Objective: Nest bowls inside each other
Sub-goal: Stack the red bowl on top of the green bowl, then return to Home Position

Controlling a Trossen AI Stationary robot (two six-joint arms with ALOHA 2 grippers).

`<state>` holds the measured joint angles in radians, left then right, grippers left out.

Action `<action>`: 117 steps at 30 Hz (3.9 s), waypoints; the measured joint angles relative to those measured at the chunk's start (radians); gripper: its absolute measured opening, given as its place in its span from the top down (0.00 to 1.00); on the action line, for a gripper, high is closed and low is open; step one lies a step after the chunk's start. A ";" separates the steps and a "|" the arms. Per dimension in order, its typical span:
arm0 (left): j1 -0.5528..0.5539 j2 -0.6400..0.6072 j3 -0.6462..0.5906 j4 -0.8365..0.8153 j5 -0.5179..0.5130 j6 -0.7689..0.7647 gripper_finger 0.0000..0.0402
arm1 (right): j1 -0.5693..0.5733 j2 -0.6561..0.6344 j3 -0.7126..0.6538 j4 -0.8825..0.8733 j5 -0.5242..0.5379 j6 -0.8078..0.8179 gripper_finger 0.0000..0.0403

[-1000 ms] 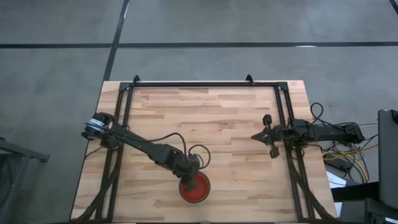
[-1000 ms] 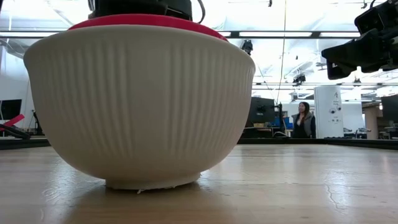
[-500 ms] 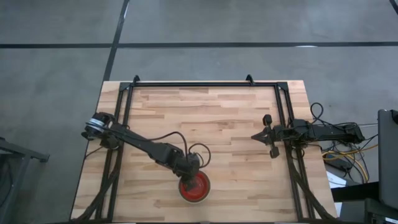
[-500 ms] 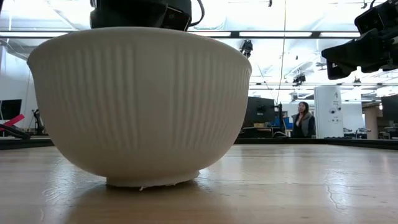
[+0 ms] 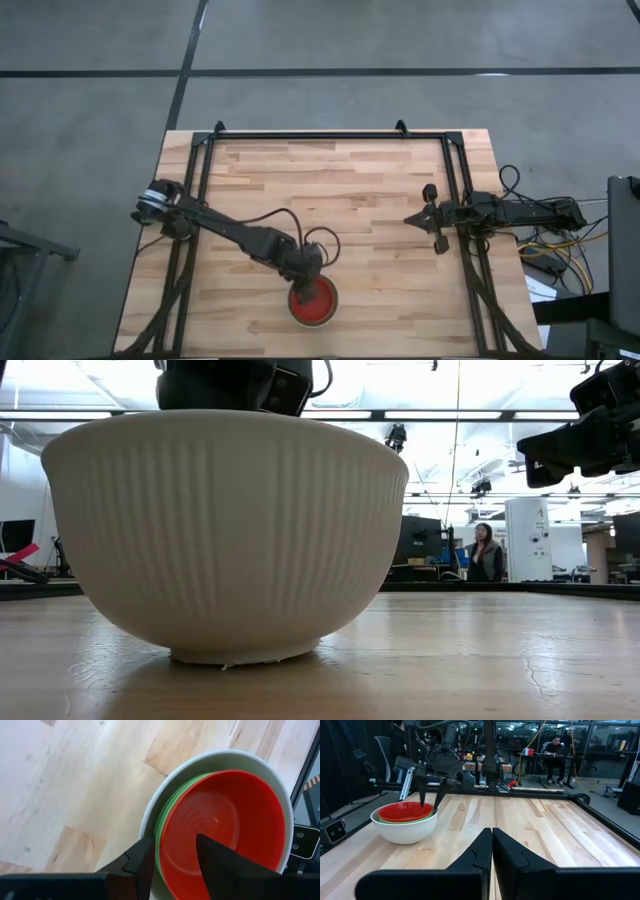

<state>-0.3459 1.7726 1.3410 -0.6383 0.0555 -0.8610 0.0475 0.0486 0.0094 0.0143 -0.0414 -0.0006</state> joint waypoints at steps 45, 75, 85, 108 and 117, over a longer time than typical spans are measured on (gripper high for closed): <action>-0.069 -0.191 0.061 0.021 -0.358 0.265 0.63 | 0.000 0.000 0.000 0.000 0.000 0.000 0.98; -0.153 -0.618 -0.403 0.550 -0.452 0.447 0.63 | 0.000 0.000 0.000 0.000 0.000 0.000 0.98; -0.154 -0.854 -0.679 0.732 -0.385 0.490 0.63 | 0.000 0.000 0.000 0.000 0.000 0.000 0.98; -0.154 -1.189 -1.120 1.102 -0.348 0.526 0.63 | 0.000 0.000 0.000 0.000 0.000 0.000 0.98; -0.154 -1.255 -1.167 1.102 -0.344 0.542 0.63 | 0.000 0.000 0.000 0.000 0.000 0.000 0.98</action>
<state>-0.5003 0.5172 0.1737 0.4635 -0.2882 -0.3188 0.0476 0.0486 0.0096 0.0143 -0.0414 -0.0005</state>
